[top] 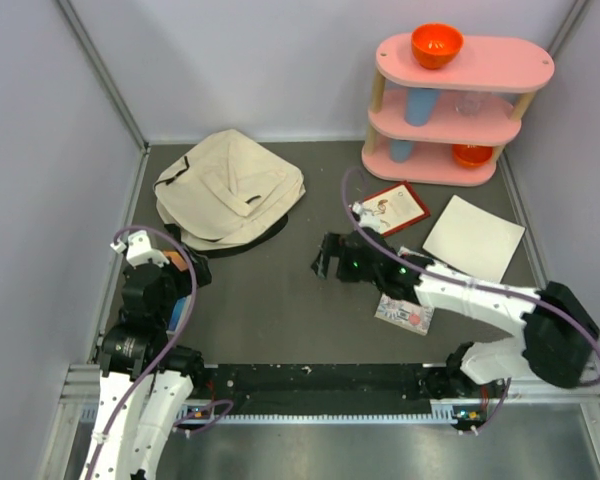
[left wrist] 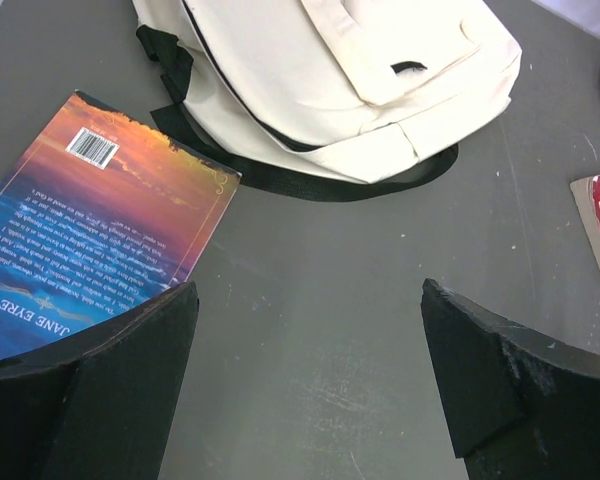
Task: Pack the student bag
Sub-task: Move the book to the center of the board, then move the student bag to the center of the board.
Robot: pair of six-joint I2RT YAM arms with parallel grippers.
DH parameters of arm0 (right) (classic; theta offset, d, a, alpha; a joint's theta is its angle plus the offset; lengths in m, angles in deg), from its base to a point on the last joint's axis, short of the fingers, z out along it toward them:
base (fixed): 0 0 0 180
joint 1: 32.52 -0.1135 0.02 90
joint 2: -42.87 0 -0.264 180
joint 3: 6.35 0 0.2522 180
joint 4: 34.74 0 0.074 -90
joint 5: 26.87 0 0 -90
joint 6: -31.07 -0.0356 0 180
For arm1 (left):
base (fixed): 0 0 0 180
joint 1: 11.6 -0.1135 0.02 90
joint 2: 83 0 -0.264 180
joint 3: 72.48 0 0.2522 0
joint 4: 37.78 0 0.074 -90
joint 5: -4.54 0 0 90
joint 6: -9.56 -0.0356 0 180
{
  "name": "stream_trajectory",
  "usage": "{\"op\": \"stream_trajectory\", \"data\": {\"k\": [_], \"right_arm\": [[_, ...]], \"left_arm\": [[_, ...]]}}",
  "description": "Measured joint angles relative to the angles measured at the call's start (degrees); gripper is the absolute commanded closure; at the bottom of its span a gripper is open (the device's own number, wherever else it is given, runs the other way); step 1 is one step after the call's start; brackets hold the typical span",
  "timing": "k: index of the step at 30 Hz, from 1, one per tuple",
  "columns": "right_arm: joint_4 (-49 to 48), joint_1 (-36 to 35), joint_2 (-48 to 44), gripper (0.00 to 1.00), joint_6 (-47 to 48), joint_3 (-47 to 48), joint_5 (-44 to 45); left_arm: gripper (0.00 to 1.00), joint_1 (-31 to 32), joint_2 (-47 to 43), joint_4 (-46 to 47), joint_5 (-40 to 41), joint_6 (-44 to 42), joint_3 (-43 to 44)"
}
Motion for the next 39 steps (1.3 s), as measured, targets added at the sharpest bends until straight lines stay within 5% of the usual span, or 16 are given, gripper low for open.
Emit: {"op": "stream_trajectory", "data": {"k": [7,14,26,30,33,35,39], "right_arm": [[-10.7,10.1,22.8,0.02,-1.6,19.1,-8.2],[-12.7,12.7,45.6,0.1,-2.3,38.9,-12.5],[-12.5,14.3,59.8,0.24,-5.4,53.5,-12.9],[-13.7,15.5,62.9,0.37,-7.1,56.7,-14.1],[-14.6,16.1,63.8,0.56,-8.2,57.1,-15.4],[-14.3,16.4,64.2,0.79,-8.7,57.1,-15.7],[-15.7,17.1,64.3,1.0,-9.3,55.1,-16.9]], "left_arm": [[0.04,0.0,-0.7,0.0,0.3,0.0,0.0],[0.04,0.0,-1.0,-0.2,1.3,0.1,0.0],[0.04,-0.6,-0.9,-0.2,1.6,0.2,0.0],[0.04,-1.1,-0.5,-0.2,1.4,0.2,0.0],[0.04,-1.5,-0.4,-0.2,1.4,0.2,0.0],[0.04,-1.7,-0.2,-0.2,1.4,0.2,0.0],[0.05,-2.1,-0.1,-0.2,1.2,0.2,0.0]]}}
